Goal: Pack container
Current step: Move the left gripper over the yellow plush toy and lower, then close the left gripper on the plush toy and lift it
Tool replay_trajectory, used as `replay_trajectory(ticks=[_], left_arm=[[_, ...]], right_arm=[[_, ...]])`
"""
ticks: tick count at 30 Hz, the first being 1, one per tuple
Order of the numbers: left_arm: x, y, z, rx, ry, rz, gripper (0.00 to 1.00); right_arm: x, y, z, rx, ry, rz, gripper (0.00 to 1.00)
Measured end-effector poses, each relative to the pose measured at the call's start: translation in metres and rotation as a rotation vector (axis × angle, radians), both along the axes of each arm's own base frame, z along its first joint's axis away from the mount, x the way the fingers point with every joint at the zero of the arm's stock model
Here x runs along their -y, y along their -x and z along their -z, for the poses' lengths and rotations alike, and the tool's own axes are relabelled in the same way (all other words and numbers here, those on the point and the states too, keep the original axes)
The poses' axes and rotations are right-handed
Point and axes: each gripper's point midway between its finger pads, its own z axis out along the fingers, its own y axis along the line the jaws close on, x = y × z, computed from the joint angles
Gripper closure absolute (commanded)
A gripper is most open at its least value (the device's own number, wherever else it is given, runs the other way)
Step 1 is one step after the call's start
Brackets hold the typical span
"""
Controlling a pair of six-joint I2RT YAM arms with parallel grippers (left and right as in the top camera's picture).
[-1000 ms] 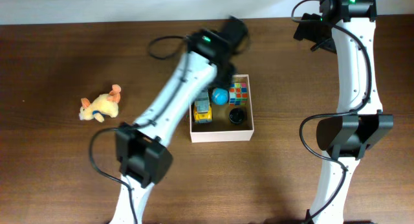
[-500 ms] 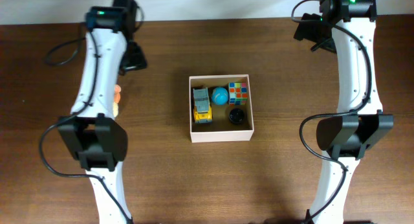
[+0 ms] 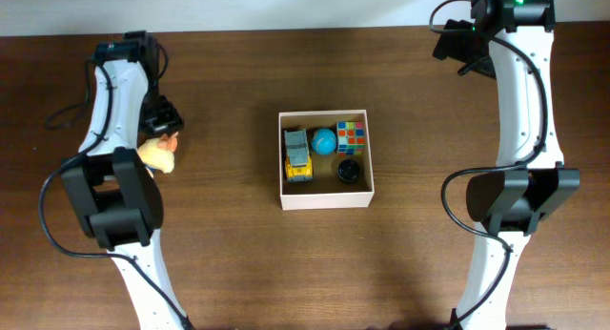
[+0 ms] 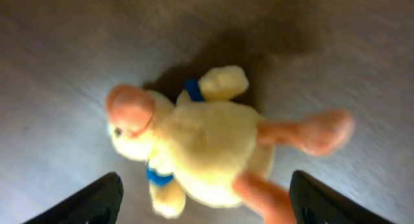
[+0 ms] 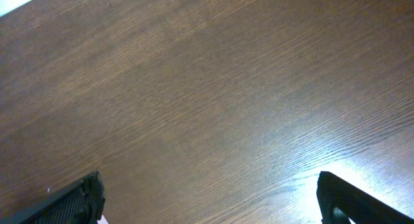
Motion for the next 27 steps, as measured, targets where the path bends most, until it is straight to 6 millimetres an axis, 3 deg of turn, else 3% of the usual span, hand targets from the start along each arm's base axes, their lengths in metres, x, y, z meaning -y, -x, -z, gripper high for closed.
replay_trajectory(ticks=[4, 11, 14, 27], left_arm=[[0.003, 0.002, 0.018, -0.009, 0.021, 0.019, 0.35], [0.005, 0.001, 0.028, -0.005, 0.026, 0.031, 0.59], [0.005, 0.0, 0.029, -0.002, 0.025, 0.036, 0.76], [0.005, 0.005, 0.03, -0.022, 0.029, 0.034, 0.78]], right_arm=[[0.0, 0.0, 0.0, 0.0, 0.0, 0.001, 0.01], [0.0, 0.0, 0.0, 0.0, 0.0, 0.0, 0.01], [0.0, 0.0, 0.0, 0.0, 0.0, 0.0, 0.01], [0.0, 0.0, 0.0, 0.0, 0.0, 0.001, 0.01]])
